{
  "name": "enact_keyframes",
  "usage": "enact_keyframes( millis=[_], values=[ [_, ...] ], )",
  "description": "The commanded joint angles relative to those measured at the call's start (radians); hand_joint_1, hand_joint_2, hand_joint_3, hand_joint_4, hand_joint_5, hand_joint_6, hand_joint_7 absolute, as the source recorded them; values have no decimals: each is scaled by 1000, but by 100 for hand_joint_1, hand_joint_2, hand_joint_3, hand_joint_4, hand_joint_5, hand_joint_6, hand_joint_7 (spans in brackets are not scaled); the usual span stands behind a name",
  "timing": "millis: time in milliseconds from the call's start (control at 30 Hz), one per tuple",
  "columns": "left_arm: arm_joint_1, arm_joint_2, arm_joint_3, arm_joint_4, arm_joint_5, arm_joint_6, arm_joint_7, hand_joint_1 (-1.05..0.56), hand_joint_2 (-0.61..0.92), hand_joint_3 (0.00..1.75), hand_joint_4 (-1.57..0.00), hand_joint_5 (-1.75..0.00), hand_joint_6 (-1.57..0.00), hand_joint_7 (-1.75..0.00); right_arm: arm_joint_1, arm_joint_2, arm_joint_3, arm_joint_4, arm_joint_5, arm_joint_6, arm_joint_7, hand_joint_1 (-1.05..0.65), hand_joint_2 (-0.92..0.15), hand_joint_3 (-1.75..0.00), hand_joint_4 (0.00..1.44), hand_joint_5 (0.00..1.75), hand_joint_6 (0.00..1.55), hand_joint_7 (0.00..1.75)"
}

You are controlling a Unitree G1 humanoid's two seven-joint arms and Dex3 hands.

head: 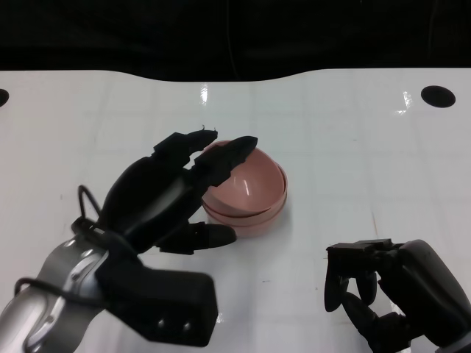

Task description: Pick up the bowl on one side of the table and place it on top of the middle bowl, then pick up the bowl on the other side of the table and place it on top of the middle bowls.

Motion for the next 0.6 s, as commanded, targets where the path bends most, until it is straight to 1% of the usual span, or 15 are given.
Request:
enact_keyframes(
  millis=[33, 67, 100, 133, 167, 200, 233, 267, 367, 433, 467, 500, 533, 600],
  values=[
    [89, 10, 65, -46, -64, -65, 64, -42, 92, 31, 0, -92, -35, -15, -8, -11, -10, 15, 6, -11, -6, -9, -13, -164, 96, 175, 84, 152],
    [118, 3, 80, -54, -84, -87, 81, -39, 92, 30, -1, -102, -40, -22, -10, -9, -9, 16, 4, -9, -7, -9, -13, -164, 96, 175, 84, 152],
    [135, -3, 90, -59, -97, -101, 91, -36, 92, 29, -3, -115, -37, -47, -11, -8, -9, 17, 2, -7, -7, -8, -13, -164, 96, 175, 84, 152],
    [154, -6, 102, -56, -115, -135, 108, -35, 92, 29, -3, -119, -33, -61, -12, -7, -8, 16, 2, -6, -7, -8, -12, -164, 96, 175, 84, 152],
    [174, -10, 113, -55, -135, -165, 118, -32, 92, 27, -7, -128, -30, -83, -13, -6, -7, 15, 3, -6, -6, -8, -13, -164, 96, 175, 84, 151],
    [190, -13, 122, -53, -152, -187, 124, -30, 92, 27, -10, -133, -28, -95, -14, -5, -6, 15, 4, -7, -5, -8, -13, -164, 96, 175, 84, 151],
    [212, -20, 131, -57, -180, -205, 123, -29, 92, 27, -11, -136, -27, -103, -14, -4, -5, 15, 7, -6, -4, -8, -13, -164, 96, 175, 84, 151],
    [239, -32, 140, -62, -225, -224, 117, -26, 92, 26, -16, -140, -30, -111, -14, -4, -5, 16, 8, -7, -3, -9, -13, -164, 96, 175, 84, 150],
    [291, -60, 159, -69, -311, -273, 106, -17, 91, 26, -24, -142, -36, -119, -13, -5, -5, 16, 5, -6, -4, -9, -13, -164, 96, 175, 84, 149],
    [331, -85, 175, -78, -363, -305, 107, -14, 91, 28, -30, -141, -40, -119, -13, -5, -5, 15, 2, -5, -6, -10, -13, -164, 96, 175, 84, 148],
    [351, -92, 183, -88, -388, -313, 100, -12, 86, 41, -37, -140, -46, -116, -13, -6, -5, 16, 1, -6, -6, -10, -13, -163, 96, 175, 84, 148],
    [371, -93, 193, -102, -405, -316, 91, -11, 79, 57, -41, -141, -49, -115, -12, -6, -5, 14, 0, -3, -5, -10, -12, -163, 96, 175, 84, 148],
    [383, -93, 200, -112, -414, -317, 83, -10, 73, 69, -46, -141, -53, -114, -11, -6, -4, 12, -1, 0, -3, -10, -12, -163, 96, 175, 84, 148],
    [409, -86, 214, -135, -438, -309, 60, -8, 65, 83, -53, -140, -60, -111, -13, -4, -3, 17, 5, -2, -1, -10, -13, -162, 95, 175, 84, 148]
  ],
)
